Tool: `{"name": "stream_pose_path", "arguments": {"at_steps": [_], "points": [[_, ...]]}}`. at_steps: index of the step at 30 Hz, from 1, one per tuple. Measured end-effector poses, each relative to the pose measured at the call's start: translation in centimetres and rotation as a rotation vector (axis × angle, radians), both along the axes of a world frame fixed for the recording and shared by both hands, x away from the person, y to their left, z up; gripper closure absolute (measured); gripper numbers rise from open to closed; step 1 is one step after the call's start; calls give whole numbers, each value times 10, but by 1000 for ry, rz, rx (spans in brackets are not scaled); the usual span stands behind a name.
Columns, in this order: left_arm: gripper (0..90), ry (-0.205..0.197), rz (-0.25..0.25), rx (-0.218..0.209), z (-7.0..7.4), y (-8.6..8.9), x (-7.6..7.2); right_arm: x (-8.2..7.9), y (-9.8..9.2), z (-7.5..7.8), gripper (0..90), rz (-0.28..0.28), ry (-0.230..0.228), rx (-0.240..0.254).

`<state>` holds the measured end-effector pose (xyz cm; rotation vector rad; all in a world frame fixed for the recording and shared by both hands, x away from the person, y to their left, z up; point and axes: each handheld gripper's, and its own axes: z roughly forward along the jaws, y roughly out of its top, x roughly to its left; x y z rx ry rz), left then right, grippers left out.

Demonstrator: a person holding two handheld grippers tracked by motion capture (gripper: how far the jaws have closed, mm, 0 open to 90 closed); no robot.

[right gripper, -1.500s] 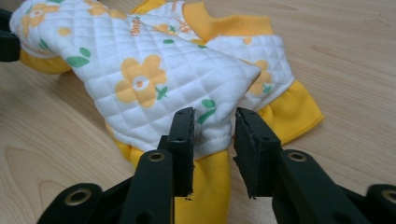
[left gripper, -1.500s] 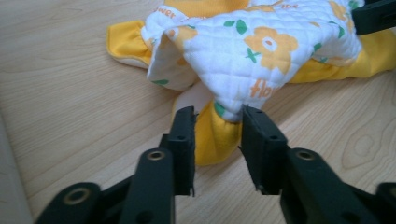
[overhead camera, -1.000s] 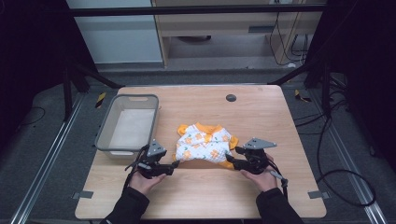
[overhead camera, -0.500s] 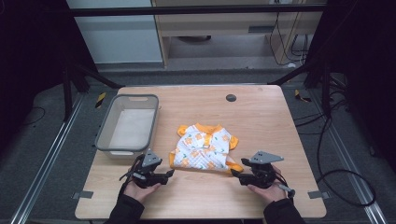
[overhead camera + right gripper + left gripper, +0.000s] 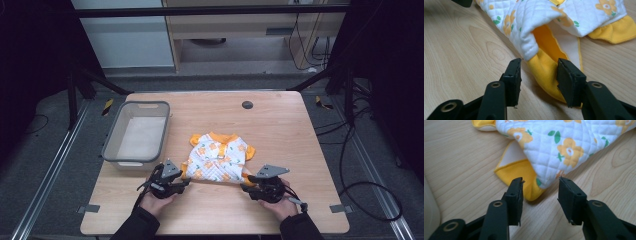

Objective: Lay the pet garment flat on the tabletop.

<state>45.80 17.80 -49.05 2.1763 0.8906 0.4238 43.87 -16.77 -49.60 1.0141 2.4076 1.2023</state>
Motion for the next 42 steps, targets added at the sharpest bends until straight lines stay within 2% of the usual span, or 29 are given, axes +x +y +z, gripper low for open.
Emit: {"name": "stream_pose_path", "arguments": {"at_steps": [3, 6, 7, 8, 9, 13, 14, 15, 16, 18, 21, 23, 24, 25, 26, 27, 28, 29, 30, 31, 32, 33, 34, 36, 38, 39, 40, 41, 42], "points": [[607, 15, -10, 13, -3, -4, 3, 2, 1, -1, 597, 3, 7, 6], [692, 30, -8, 13, -5, -6, 5, 2, 1, -1, 677, 8, 12, -1], [692, 35, -3, 10, -5, -5, 6, 2, 1, -1, 677, 8, 12, -1], [761, 45, 3, -2, -4, -5, 7, 2, 2, 0, 766, 10, 22, 0], [784, 66, 1, -14, -4, -3, 8, 2, 2, 1, 793, 12, 19, -3], [822, 84, -2, -37, 2, -1, 6, 1, 2, 6, 838, 19, 27, 12], [824, 86, -10, -66, 11, 0, 2, -1, 1, 11, 842, 24, 23, 33], [826, 86, -10, -66, 11, 0, 2, -2, -1, 14, 843, 28, 19, 44], [826, 74, -31, -105, 25, 2, -6, -4, -3, 17, 844, 33, 18, 58], [826, 64, -49, -139, 39, 4, -17, -10, -8, 27, 846, 41, 17, 94], [825, 58, -82, -164, 59, 8, -31, -19, -17, 43, 846, 60, 12, 159], [823, 56, -81, -172, 64, 9, -33, -21, -19, 48, 846, 67, 19, 172], [821, 69, -66, -186, 72, 9, -32, -20, -21, 55, 841, 66, 35, 199], [819, 69, -66, -186, 72, 9, -32, -16, -22, 56, 839, 53, 44, 210], [817, 70, -36, -180, 74, 7, -25, -12, -22, 57, 838, 31, 59, 214], [815, 70, -36, -180, 74, 7, -25, -6, -22, 56, 836, 11, 73, 216], [811, 89, -1, -174, 69, 4, -11, 1, -21, 53, 829, -12, 83, 209], [808, 89, -1, -174, 69, 4, -11, 1, -21, 53, 829, -12, 83, 209], [808, 115, 21, -174, 64, 2, -1, 9, -19, 50, 824, -44, 89, 198], [793, 120, 42, -167, 58, 0, 6, 27, -16, 39, 803, -105, 99, 169], [788, 123, 56, -161, 49, -2, 18, 33, -14, 34, 788, -135, 90, 154], [775, 123, 56, -161, 49, -2, 18, 36, -13, 30, 787, -154, 96, 151], [742, 110, 67, -162, 38, -5, 25, 41, -12, 26, 778, -167, 93, 135], [705, 95, 72, -148, 34, -7, 28, 43, -10, 23, 772, -180, 98, 128], [625, 75, 72, -125, 32, -7, 28, 44, -10, 21, 744, -185, 80, 118], [586, 75, 72, -125, 32, -7, 28, 44, -10, 21, 744, -185, 80, 118], [547, 49, 78, -133, 35, -3, 26, 41, -11, 23, 700, -181, 55, 118], [514, 49, 78, -133, 35, -3, 26, 41, -11, 23, 700, -181, 55, 118], [482, 39, 79, -151, 37, 0, 24, 38, -13, 26, 651, -161, 35, 125]]}}
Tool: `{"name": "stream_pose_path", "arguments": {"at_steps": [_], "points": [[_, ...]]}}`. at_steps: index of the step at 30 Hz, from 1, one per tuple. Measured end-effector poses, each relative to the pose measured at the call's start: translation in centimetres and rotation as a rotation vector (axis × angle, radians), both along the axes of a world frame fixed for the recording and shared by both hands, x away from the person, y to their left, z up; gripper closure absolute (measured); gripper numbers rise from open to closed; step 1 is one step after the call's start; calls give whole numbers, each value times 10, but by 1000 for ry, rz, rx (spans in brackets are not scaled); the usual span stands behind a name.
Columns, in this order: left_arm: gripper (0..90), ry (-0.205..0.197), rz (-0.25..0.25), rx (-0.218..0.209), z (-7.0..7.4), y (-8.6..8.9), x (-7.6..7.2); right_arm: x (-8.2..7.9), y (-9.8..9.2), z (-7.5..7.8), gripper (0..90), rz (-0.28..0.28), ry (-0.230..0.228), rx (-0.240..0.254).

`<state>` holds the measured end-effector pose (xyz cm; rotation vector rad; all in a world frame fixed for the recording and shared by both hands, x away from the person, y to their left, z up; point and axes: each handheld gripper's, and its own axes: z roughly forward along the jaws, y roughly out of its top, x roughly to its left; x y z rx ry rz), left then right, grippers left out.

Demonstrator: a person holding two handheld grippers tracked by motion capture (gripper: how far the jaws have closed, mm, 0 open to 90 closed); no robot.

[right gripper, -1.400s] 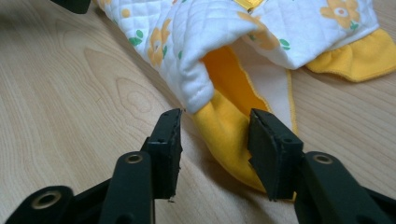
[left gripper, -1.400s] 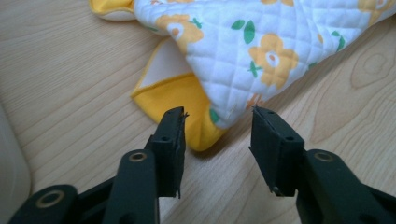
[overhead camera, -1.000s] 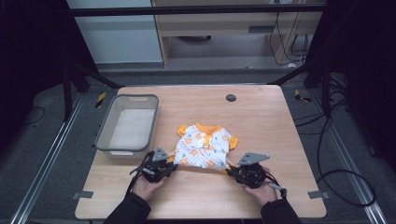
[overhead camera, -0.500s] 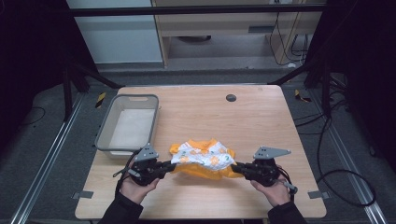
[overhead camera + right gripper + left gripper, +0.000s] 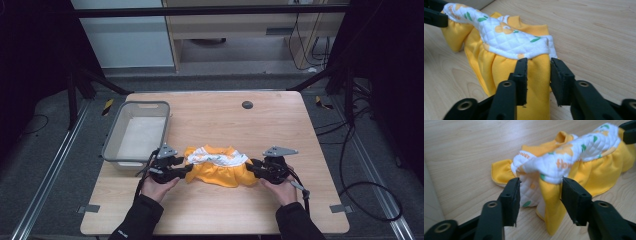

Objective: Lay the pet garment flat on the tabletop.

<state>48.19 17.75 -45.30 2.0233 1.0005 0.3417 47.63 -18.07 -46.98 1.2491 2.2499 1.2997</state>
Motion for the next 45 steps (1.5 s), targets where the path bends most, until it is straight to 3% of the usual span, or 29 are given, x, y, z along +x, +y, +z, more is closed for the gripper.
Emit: {"name": "stream_pose_path", "arguments": {"at_steps": [1, 5, 8, 15, 18, 22, 25, 28, 30, 31, 32, 33, 38, 45], "points": [[458, -6, -5, -17, 3, 4, -3, -1, -1, 1, 633, 5, -11, -4], [380, -16, -19, -13, 5, 12, -12, -9, -8, 6, 560, 29, -43, -6], [372, -21, -31, 15, -1, 19, -25, -15, -17, 7, 535, 24, -55, 6], [388, -15, -35, 38, -13, 16, -34, -23, -28, -3, 528, 24, -24, -5], [424, -3, -45, 51, -19, 10, -33, -22, -25, -7, 527, 35, -12, 7], [451, 0, -58, 62, -24, 3, -30, -18, -20, -10, 526, 47, -10, -11], [559, 21, -71, 70, -29, -3, -26, -11, -11, -16, 545, 56, 14, -27], [689, 17, -76, 91, -31, -6, -25, -10, -5, -18, 632, 66, 20, -47], [788, 27, -74, 74, -30, -5, -25, -10, -4, -18, 726, 69, 30, -62], [830, 27, -74, 74, -30, -5, -25, -10, -4, -18, 726, 69, 30, -62], [854, 28, -80, 69, -29, -4, -25, -11, -4, -16, 836, 79, 42, -59], [859, 36, -78, 56, -26, -2, -25, -12, -5, -15, 851, 84, 42, -53], [868, 36, -90, 23, -13, 4, -30, -17, -11, -4, 865, 96, 29, -17], [866, 53, -135, -41, 11, 25, -54, -46, -28, 24, 865, 141, 10, 75]]}}
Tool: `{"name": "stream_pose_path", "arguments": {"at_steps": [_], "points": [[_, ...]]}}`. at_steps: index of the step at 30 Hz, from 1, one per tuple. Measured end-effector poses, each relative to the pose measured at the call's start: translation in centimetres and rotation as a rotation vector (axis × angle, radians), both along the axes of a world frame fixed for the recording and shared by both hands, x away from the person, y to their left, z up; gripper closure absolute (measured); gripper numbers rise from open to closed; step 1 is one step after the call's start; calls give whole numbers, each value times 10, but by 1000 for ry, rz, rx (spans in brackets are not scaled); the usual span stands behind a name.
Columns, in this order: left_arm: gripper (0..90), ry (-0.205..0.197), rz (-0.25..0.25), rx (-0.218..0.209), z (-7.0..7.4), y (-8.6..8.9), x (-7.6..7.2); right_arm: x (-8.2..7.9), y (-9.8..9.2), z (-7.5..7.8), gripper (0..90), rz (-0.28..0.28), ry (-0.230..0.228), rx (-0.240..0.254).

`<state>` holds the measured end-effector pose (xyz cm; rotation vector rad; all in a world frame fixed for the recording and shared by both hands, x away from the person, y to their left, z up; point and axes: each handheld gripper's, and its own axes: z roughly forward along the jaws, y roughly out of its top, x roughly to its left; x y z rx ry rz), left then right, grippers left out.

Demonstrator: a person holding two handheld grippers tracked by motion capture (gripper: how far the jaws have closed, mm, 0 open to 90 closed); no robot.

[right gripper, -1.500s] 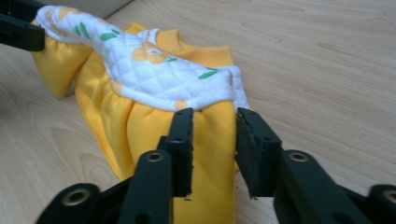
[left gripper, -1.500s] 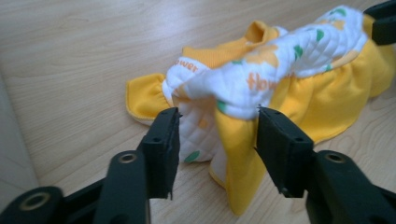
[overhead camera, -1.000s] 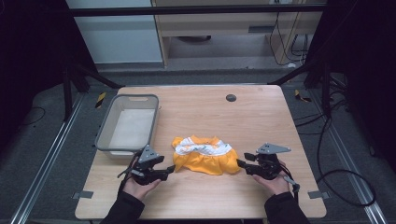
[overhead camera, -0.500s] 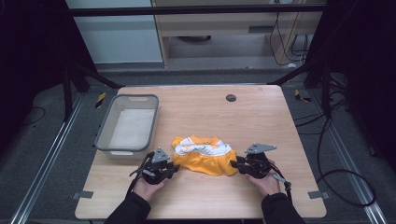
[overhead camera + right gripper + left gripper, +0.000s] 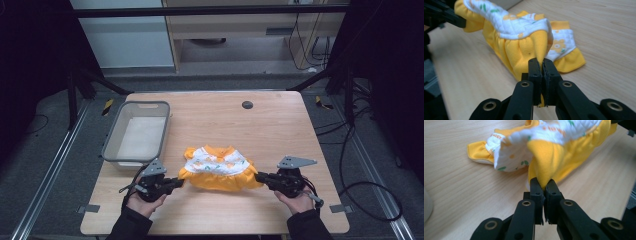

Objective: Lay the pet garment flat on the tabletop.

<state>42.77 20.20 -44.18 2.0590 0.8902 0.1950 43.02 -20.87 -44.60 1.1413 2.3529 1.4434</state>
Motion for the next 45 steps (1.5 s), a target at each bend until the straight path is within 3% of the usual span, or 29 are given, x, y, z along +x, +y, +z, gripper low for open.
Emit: {"name": "stream_pose_path", "arguments": {"at_steps": [4, 6, 7, 8, 11, 12, 13, 16, 21, 25, 27, 29, 37, 42, 45], "points": [[863, 41, -21, -4, -2, 6, -14, -12, -6, 2, 866, 24, 23, 16], [861, 56, -31, 19, -8, 5, -20, -19, -7, -2, 865, 36, 52, 9], [856, 63, -30, 56, -15, 2, -23, -23, -6, -8, 863, 32, 79, -6], [850, 63, -30, 56, -15, 2, -23, -23, -6, -8, 863, 32, 79, -6], [823, 70, -22, 109, -28, -5, -21, -24, -2, -20, 852, 2, 97, -78], [794, 64, -18, 123, -31, -6, -20, -21, 2, -28, 835, -12, 92, -132], [790, 59, -16, 148, -35, -9, -18, -20, 4, -31, 818, -19, 87, -154], [761, 54, -9, 169, -39, -11, -16, -17, 9, -38, 778, -23, 79, -195], [626, 24, 7, 151, -37, -7, -18, -18, 9, -38, 733, -24, 60, -197], [528, -42, 30, 73, -21, 0, -23, -21, 1, -26, 670, -45, -17, -122], [506, -53, 37, 56, -18, 2, -24, -21, -3, -21, 655, -65, -39, -95], [487, -81, 52, 26, -10, 5, -23, -19, -7, -16, 631, -86, -59, -77], [468, -152, 89, -18, 12, 13, -12, -2, -15, -2, 558, -152, -117, -51], [466, -174, 113, -16, 19, 18, -5, 7, -14, 3, 535, -173, -133, -52], [461, -180, 136, -10, 23, 17, 10, 20, -9, 6, 486, -187, -147, -53]]}}
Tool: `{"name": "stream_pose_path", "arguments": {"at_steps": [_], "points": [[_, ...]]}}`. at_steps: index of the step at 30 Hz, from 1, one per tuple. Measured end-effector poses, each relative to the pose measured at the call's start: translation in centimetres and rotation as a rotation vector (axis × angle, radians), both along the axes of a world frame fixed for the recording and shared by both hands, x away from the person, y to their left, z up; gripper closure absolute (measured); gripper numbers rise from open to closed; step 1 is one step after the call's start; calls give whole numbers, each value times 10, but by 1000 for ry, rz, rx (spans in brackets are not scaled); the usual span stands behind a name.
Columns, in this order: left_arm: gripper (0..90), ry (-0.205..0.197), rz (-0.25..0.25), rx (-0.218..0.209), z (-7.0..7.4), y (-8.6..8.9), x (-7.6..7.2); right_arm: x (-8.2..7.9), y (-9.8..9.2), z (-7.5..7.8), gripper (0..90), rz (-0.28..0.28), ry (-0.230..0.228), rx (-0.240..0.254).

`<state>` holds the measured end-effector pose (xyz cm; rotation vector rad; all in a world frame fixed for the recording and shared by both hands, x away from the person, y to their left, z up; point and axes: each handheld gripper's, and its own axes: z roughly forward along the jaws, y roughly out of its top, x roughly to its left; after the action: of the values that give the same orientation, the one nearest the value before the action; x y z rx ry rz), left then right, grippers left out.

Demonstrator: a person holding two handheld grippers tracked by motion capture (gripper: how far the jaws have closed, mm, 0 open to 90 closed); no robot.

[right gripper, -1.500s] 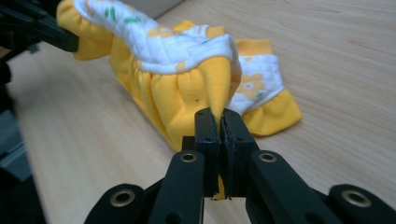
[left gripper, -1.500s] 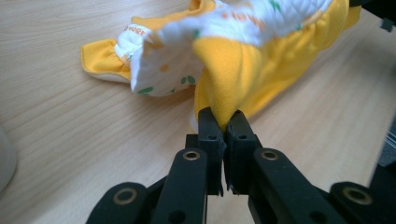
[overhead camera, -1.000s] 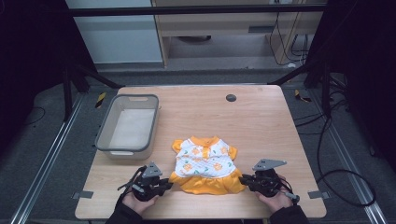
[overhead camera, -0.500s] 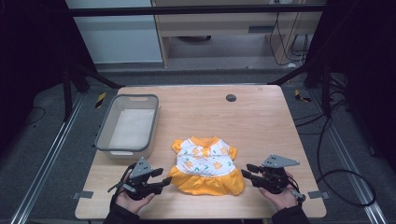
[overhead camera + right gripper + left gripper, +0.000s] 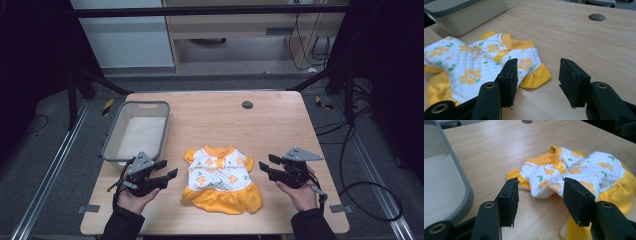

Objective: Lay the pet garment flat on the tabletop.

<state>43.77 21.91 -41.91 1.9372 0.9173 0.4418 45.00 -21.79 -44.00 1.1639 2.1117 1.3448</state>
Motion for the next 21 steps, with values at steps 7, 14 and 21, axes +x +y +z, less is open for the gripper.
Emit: {"name": "stream_pose_path", "arguments": {"at_steps": [7, 14, 21], "points": [[458, 4, 48, 23, -6, -16, 42, 30, 15, -11, 485, -18, 22, -42], [452, 73, 57, 43, -33, -34, 75, 54, 30, -29, 493, -10, 64, -90], [448, 120, 56, 140, -59, -49, 89, 64, 41, -47, 497, 10, 112, -128]]}}
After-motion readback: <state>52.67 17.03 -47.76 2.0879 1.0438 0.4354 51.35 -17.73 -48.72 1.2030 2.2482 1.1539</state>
